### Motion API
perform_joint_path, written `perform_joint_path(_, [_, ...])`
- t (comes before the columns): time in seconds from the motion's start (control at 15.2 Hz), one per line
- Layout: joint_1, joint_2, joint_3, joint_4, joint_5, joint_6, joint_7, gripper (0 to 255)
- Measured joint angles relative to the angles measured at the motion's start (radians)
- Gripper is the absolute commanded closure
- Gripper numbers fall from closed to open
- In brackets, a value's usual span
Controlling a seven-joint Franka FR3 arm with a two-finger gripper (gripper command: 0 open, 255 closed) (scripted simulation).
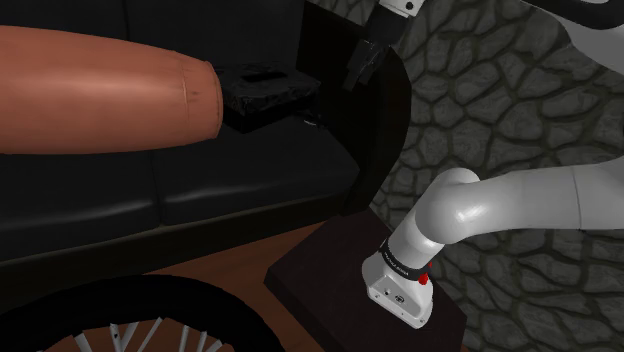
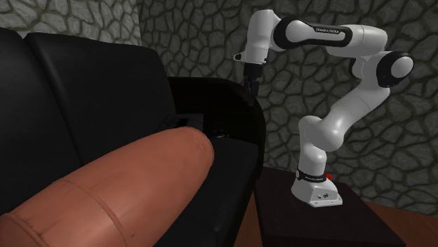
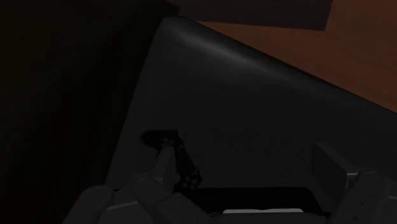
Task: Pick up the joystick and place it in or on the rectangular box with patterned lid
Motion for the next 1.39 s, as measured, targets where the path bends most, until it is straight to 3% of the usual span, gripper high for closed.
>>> perform_joint_path(0.4, [-0.013,0.114,-0.017,-0.007,-0.012,0.099,-0.016,0])
perform_joint_path(1.19, [-0.046,0.518,-0.058,0.073,-0.035,0.364,-0.052,0])
perform_joint_path(1.39, [-0.047,0.546,-0.059,0.047,-0.036,0.415,-0.052,0])
